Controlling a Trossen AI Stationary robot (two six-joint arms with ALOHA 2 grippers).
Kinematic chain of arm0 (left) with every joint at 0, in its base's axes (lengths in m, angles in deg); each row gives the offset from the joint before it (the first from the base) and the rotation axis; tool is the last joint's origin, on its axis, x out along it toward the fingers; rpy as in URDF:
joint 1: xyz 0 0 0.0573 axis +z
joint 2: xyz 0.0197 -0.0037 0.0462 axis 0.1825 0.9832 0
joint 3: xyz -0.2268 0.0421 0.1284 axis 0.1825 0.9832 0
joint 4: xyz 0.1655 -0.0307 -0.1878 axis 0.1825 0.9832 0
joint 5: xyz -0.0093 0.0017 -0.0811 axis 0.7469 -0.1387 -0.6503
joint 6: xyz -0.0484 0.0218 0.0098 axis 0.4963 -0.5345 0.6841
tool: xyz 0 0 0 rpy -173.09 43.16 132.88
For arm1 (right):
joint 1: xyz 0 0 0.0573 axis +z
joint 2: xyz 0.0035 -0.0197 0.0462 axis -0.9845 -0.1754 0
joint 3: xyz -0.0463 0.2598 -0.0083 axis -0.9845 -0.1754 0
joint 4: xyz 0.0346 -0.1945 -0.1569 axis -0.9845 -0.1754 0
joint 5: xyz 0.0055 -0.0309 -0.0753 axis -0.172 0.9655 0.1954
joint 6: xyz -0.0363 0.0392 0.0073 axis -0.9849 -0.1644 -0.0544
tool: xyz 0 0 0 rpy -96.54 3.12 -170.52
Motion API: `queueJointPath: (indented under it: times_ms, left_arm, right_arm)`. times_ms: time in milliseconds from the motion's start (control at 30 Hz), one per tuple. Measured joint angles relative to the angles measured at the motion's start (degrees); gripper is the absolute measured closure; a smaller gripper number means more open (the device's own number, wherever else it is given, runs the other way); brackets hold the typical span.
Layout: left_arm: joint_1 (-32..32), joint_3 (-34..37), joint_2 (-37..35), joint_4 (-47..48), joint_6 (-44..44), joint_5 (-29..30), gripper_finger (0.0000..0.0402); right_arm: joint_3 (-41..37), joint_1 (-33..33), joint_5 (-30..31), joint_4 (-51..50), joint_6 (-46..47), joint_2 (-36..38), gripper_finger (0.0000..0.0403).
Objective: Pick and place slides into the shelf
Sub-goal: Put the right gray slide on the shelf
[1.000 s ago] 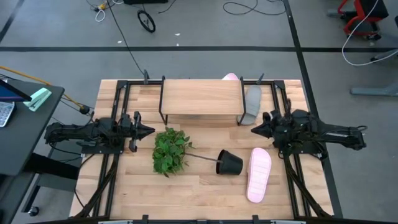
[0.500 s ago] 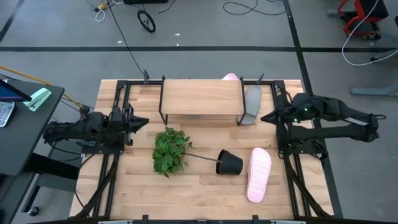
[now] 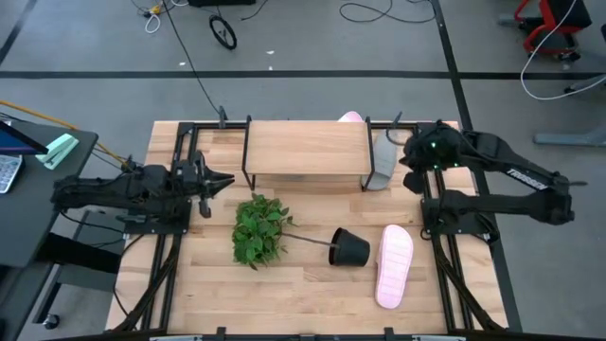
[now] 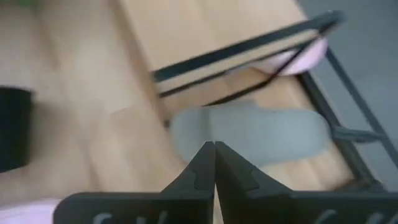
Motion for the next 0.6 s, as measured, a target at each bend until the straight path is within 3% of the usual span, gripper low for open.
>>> queueJointPath:
  times_ms: [133, 300, 600]
  left_arm:
    - [0.0, -2.2, 3.1, 0.3, -1.6, 0.4, 0.0338]
    - [0.1, -3.1, 5.3, 0.5, -2.1, 0.5, 0.0331]
    - [3.7, -3.1, 5.5, 3.3, -0.9, 0.5, 0.0327]
  right_arm:
    - [0.0, -8.5, -2.1, 2.1, -4.2, 0.0, 0.0389]
    - [0.0, -19.3, -10.5, 4.2, -9.1, -2.2, 0.0389]
    - [-0.2, -31.6, -19.3, 4.3, -15.6, -16.0, 0.0388]
